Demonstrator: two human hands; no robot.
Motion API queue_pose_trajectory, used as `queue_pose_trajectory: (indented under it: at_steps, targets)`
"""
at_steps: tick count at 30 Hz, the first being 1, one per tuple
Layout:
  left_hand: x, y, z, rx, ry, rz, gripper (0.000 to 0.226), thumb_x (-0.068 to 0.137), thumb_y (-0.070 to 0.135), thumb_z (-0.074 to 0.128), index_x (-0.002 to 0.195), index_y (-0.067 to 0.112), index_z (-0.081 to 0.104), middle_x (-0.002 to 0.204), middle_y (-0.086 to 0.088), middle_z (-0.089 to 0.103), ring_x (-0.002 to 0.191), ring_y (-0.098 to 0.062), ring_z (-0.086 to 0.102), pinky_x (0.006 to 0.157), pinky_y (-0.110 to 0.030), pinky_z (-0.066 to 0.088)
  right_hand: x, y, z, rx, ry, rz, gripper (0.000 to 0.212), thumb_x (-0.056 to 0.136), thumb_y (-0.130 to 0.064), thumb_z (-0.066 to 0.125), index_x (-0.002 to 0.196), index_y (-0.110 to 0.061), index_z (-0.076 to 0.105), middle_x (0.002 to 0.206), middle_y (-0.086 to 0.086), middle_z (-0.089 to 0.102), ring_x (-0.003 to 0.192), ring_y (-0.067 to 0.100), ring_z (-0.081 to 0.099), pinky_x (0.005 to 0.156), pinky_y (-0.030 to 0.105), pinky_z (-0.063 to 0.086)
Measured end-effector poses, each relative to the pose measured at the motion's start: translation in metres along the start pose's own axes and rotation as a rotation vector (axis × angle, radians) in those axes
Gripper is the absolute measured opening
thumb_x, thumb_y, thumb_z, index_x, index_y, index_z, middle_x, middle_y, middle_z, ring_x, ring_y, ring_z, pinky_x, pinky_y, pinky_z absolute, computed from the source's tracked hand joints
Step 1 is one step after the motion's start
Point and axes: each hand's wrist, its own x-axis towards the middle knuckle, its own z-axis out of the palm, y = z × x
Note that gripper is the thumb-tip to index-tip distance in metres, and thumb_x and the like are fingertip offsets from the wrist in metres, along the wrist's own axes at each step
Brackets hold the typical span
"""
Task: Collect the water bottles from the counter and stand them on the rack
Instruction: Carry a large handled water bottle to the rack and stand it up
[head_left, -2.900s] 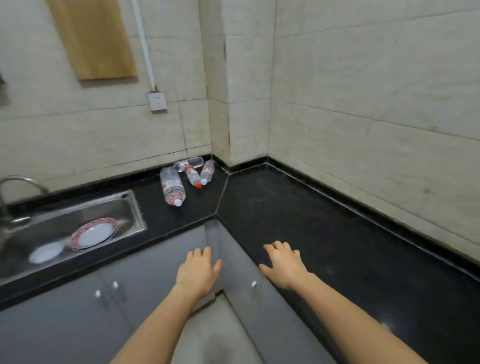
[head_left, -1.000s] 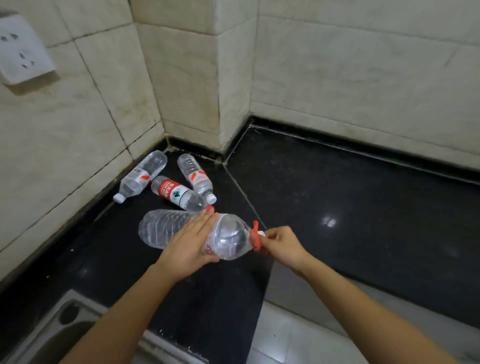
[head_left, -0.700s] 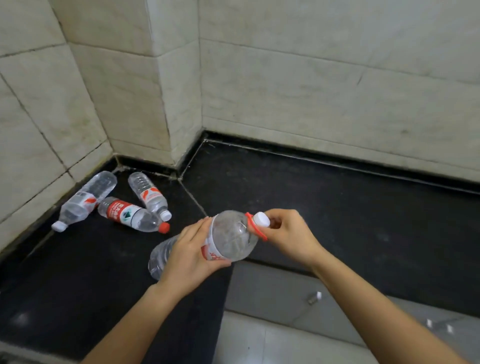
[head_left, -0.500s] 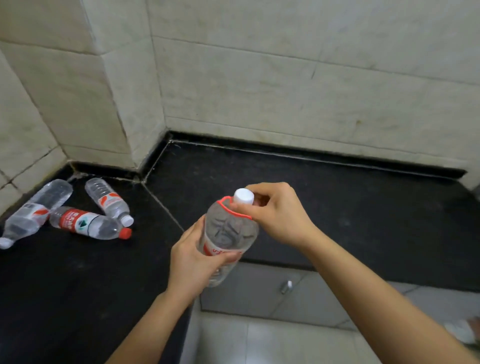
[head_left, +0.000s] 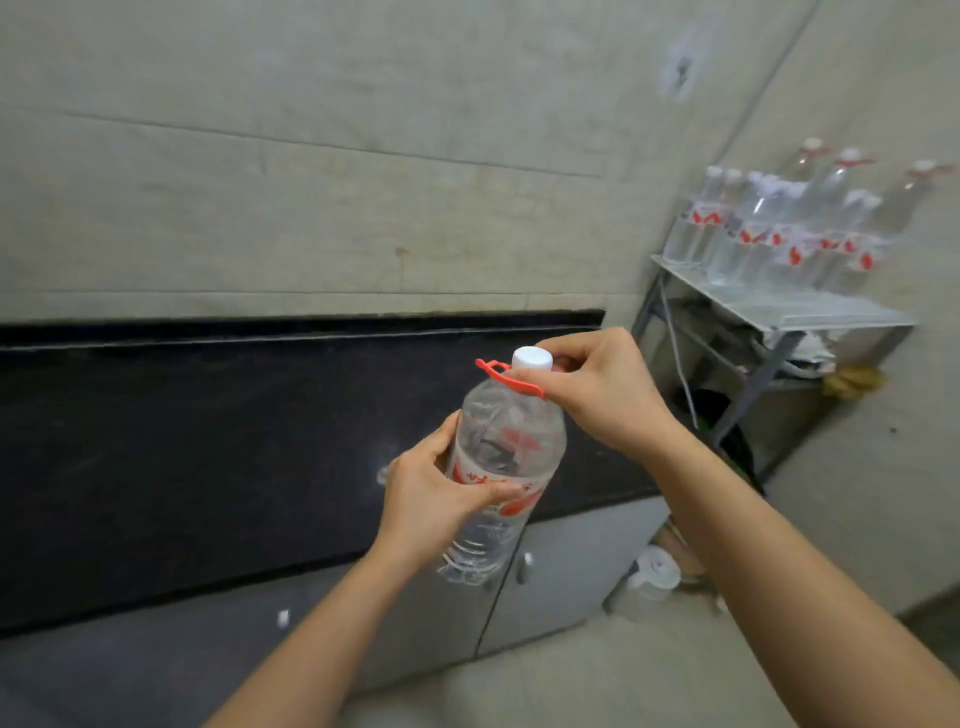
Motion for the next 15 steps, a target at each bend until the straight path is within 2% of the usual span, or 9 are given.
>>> queue_pose_trajectory:
  at_steps: [5,8,10,15]
  targets:
    - [0.043,0.038,0.125,-0.094,-0.187,0.055,0.067,0.054,0.023,0.091,0.115,0.034,0.064,0.102,0.013,0.072,0.097,-0.004,0.067,0.087,-0.036,0.056,-0.008,0.043,-0.124,-0.053,0.175,0.052,0.015,0.077,-0.024,0.079,0.072,-0.01,0.076,0.041,-0.011,0.045,0.044,0.0,0.037,0.047,0.016,0.031]
    - [0.071,0.061,0.192,-0.146,-0.291,0.093,0.064,0.056,0.021,0.09,0.113,0.032,0.065,0.103,0.01,0.073,0.098,-0.008,0.068,0.086,-0.037,0.056,-0.007,0.066,-0.189,-0.043,0.289,0.069,0.013,0.076,-0.021,0.079,0.067,-0.013,0.075,0.041,-0.012,0.043,0.045,-0.001,0.036,0.047,0.016,0.03]
    - [0.09,0.074,0.234,-0.173,-0.339,0.124,0.062,0.056,0.019,0.09,0.112,0.032,0.066,0.102,0.008,0.073,0.098,-0.01,0.068,0.086,-0.038,0.055,-0.004,0.081,-0.229,-0.051,0.357,0.082,0.016,0.074,-0.023,0.081,0.064,-0.012,0.074,0.043,-0.011,0.041,0.049,0.002,0.033,0.049,0.019,0.029]
    - [0.143,0.1,0.331,-0.241,-0.416,0.178,0.062,0.054,0.014,0.091,0.109,0.03,0.068,0.099,0.009,0.074,0.095,-0.009,0.069,0.086,-0.039,0.056,0.015,0.12,-0.323,-0.128,0.478,0.106,0.017,0.075,-0.018,0.08,0.061,-0.02,0.072,0.035,-0.011,0.037,0.04,0.002,0.029,0.044,0.014,0.025]
